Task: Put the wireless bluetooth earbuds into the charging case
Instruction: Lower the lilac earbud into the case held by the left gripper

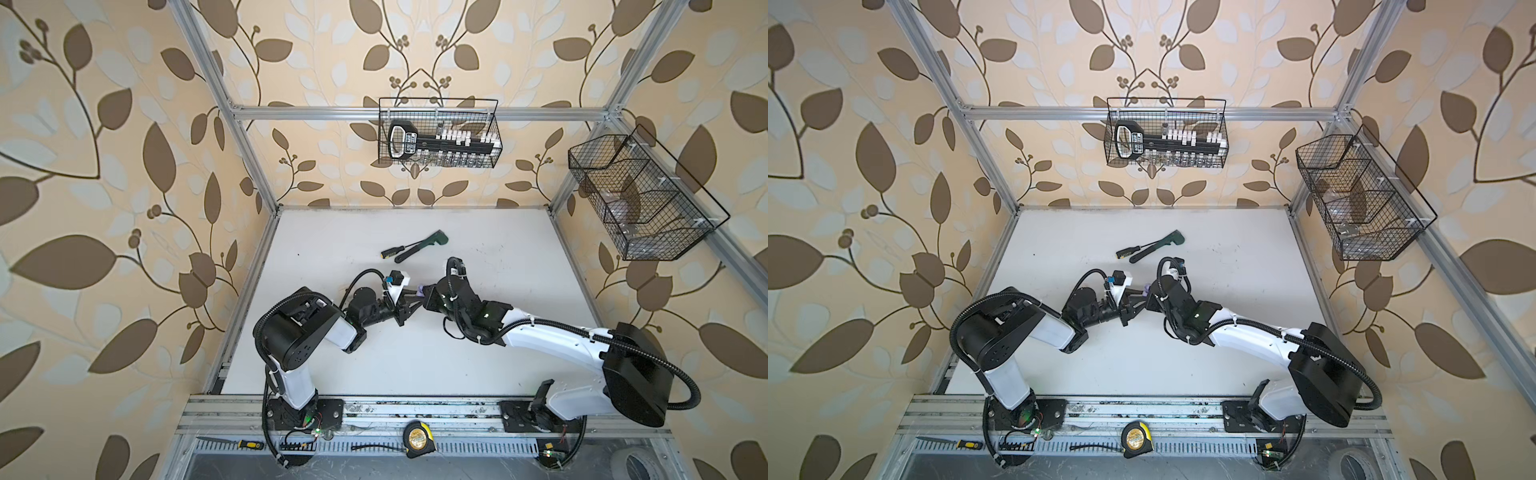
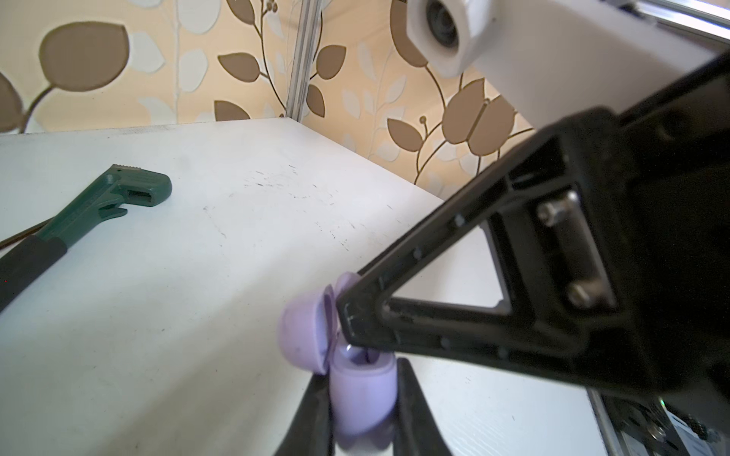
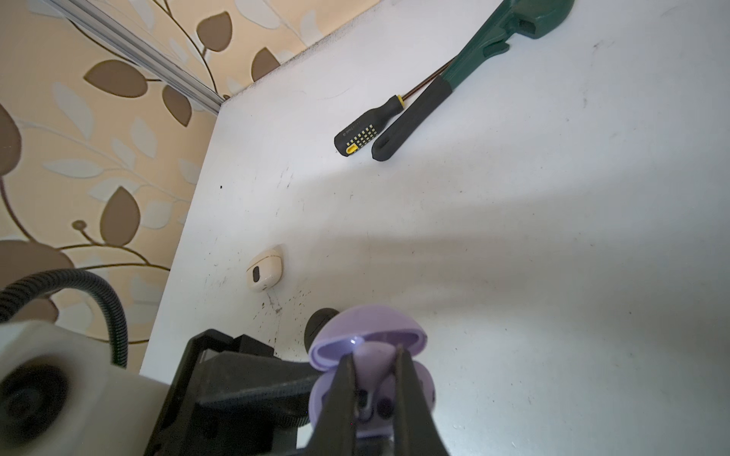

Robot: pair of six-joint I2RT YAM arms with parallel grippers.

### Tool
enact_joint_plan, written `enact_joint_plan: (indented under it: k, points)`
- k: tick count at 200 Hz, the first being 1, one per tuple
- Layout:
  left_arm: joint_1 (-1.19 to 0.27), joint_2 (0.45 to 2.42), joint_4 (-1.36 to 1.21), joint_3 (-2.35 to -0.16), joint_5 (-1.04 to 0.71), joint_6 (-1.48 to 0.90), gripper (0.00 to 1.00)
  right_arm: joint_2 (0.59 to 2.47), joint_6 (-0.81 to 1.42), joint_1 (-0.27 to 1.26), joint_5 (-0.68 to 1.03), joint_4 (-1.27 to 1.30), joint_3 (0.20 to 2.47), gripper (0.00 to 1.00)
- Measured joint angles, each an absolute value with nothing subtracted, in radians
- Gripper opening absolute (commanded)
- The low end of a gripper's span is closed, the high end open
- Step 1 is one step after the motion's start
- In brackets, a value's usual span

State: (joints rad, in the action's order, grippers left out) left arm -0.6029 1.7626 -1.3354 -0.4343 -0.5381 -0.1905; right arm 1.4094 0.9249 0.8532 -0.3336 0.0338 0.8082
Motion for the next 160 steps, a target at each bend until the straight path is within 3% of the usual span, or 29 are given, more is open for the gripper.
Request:
enact_joint_plan:
  k: [160]
  points:
    - [-0.604,1.740,-1.340,-0.434,-0.542,-0.191,0.00,1.334,0.928,0.828,-0.366,0.018,0.766,0.05]
